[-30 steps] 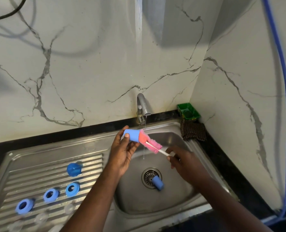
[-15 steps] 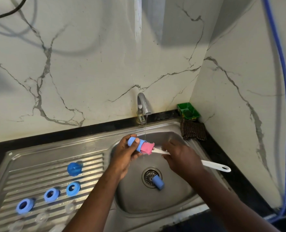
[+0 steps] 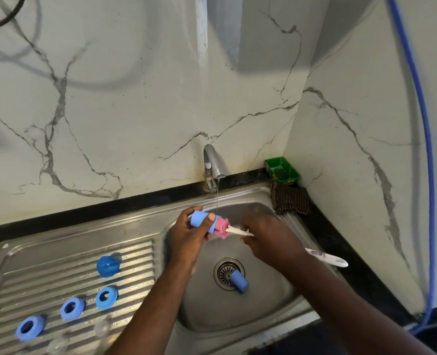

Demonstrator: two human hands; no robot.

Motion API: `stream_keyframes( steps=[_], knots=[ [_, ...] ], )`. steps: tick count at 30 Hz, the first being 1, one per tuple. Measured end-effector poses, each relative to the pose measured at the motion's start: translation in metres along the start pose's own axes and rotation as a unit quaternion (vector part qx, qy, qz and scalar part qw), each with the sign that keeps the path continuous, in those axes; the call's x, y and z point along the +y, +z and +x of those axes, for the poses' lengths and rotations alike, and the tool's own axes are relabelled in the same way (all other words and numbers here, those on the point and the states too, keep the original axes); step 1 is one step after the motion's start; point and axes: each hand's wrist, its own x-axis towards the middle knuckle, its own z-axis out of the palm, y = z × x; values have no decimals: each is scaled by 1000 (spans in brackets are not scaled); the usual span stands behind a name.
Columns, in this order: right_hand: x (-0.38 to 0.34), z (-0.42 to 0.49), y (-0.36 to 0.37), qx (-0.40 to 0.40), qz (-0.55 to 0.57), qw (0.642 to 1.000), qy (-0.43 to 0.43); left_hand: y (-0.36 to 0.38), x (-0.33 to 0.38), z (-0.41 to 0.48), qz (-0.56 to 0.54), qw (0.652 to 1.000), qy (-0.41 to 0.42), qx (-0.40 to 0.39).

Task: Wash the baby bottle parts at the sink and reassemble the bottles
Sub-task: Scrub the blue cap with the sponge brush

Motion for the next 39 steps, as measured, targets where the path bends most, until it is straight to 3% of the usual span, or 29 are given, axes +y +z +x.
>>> stream_keyframes(
  steps=[4,8,12,19,24,34,39],
  knots=[
    [-2,0,2,7,-79,996,35,-1,-2,-2,1,1000,25,-13],
    [-3,2,5,6,-63,997,54,-1,-1,-1,0,999,26,-18],
    [-1,3,7,7,47,999,22,-1,-3,5,-59,998,-12,21],
    [2,10,0,10,-11,998,64,0,-5,6,-80,997,-20,4],
    [1,8,3,-6,135,987,85,-1,0,7,-117,993,-19,-24],
    [1,11,-1,-54,124,986,97,-1,3,8,-223,971,-68,-47],
    [-3,6,9,7,98,992,80,6,-3,7,-259,959,-109,-41]
  ],
)
